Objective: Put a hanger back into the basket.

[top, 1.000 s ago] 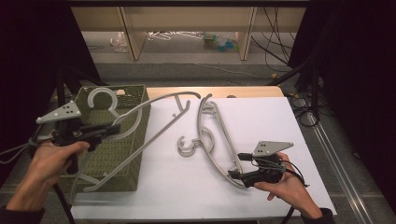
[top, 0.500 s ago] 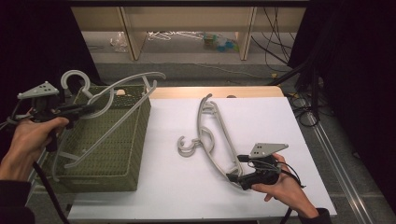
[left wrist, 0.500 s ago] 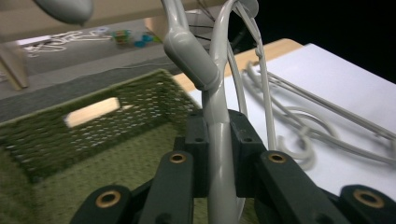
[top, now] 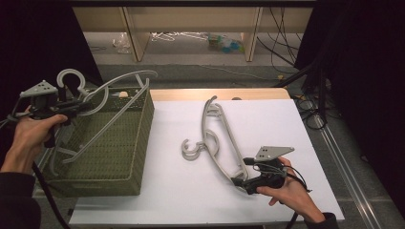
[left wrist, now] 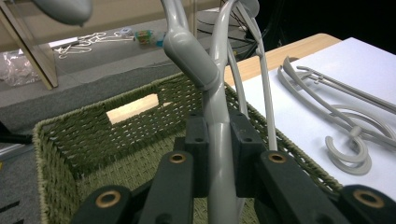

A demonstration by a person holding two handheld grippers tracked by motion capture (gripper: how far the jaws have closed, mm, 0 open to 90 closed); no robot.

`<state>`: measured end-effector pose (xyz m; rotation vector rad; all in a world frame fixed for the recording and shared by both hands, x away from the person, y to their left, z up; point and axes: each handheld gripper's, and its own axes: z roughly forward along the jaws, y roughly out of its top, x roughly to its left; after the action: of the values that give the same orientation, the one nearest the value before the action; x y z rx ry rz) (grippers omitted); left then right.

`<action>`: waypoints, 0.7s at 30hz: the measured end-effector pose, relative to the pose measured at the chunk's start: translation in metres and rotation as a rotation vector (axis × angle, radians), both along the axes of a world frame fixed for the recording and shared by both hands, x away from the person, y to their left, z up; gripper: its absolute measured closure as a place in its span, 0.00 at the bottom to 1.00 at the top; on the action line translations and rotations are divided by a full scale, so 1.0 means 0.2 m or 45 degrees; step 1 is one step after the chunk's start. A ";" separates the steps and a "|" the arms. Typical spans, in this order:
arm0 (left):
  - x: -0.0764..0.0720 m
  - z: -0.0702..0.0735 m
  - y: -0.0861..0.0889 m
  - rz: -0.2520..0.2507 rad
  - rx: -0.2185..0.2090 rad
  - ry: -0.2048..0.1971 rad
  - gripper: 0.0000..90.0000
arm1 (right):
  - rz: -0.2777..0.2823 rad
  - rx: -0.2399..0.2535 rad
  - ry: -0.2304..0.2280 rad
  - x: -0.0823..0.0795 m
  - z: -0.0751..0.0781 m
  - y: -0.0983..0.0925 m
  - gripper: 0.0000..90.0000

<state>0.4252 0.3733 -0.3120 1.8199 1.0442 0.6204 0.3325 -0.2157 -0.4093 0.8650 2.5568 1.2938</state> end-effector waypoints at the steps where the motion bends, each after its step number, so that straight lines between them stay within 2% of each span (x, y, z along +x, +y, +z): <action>1: 0.00 -0.01 0.01 0.003 0.011 0.005 0.89 | -0.001 0.000 0.000 0.00 0.00 0.00 0.20; 6: 0.02 -0.04 0.06 0.040 0.033 0.027 0.89 | -0.004 -0.004 0.001 0.00 0.00 0.00 0.21; 8: 0.03 -0.06 0.07 0.054 0.067 0.042 0.89 | 0.002 -0.004 0.008 0.00 0.00 0.00 0.21; 12: 0.04 -0.09 0.07 0.068 0.083 0.064 0.89 | 0.000 -0.003 0.010 0.00 0.00 0.00 0.21; 13: 0.05 -0.10 0.08 0.059 0.105 0.068 0.89 | 0.003 -0.003 0.008 0.00 0.00 0.00 0.21; 14: 0.05 -0.11 0.08 0.075 0.088 0.081 0.89 | 0.004 -0.005 0.007 0.00 0.00 0.00 0.22; 17: 0.04 -0.13 0.10 0.085 0.108 0.099 0.88 | -0.001 -0.008 0.002 0.00 0.00 0.00 0.22; 18: 0.04 -0.15 0.11 0.084 0.133 0.108 0.88 | -0.002 -0.007 0.001 0.00 0.00 0.00 0.22; 21: 0.04 -0.17 0.12 0.090 0.123 0.113 0.88 | 0.001 -0.007 0.002 0.00 0.00 0.00 0.22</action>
<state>0.4338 0.3983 -0.3458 1.9159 1.1593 0.6478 0.3325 -0.2157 -0.4093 0.8648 2.5609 1.2859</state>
